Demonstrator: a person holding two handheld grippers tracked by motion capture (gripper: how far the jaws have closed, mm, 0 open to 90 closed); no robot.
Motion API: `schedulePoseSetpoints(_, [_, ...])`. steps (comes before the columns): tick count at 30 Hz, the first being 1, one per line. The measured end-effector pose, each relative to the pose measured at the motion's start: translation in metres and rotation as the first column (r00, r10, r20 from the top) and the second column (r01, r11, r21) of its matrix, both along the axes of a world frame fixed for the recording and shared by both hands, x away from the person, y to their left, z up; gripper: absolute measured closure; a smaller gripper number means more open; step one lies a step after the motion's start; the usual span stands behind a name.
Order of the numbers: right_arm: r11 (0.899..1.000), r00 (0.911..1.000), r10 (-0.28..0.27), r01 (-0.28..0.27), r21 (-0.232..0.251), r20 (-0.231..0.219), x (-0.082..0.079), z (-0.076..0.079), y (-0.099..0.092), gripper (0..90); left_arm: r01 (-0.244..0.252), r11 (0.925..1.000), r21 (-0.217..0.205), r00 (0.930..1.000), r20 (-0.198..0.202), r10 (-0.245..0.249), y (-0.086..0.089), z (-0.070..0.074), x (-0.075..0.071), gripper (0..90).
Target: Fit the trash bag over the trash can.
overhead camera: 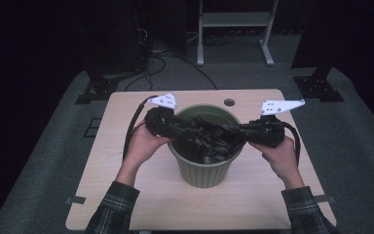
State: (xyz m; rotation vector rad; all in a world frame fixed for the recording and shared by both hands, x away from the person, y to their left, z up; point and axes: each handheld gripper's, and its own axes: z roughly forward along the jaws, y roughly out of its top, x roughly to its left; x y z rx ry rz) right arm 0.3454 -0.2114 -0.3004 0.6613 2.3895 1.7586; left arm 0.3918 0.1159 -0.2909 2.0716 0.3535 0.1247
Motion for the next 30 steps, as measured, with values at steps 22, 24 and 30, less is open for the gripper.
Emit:
schedulePoseSetpoints(22, [0.999, 1.0000, -0.008, 0.009, 0.035, -0.003, 0.006, 0.011, 0.001, 90.0, 0.124, 0.9923, -0.008, 0.9885, 0.089, -0.123, -0.032, 0.027, -0.022, 40.3])
schedulePoseSetpoints(24, [0.999, 1.0000, 0.000, 0.000, 0.040, 0.000, 0.006, 0.015, 0.005, 90.0, 0.143, 0.9896, 0.015, 0.9864, 0.080, -0.144, -0.042, 0.024, -0.019, 44.9])
schedulePoseSetpoints(30, [0.998, 1.0000, 0.000, -0.001, 0.055, 0.009, 0.006, 0.018, 0.006, 90.0, 0.153, 0.9861, 0.065, 0.9865, 0.051, -0.156, -0.055, 0.014, -0.013, 83.5])
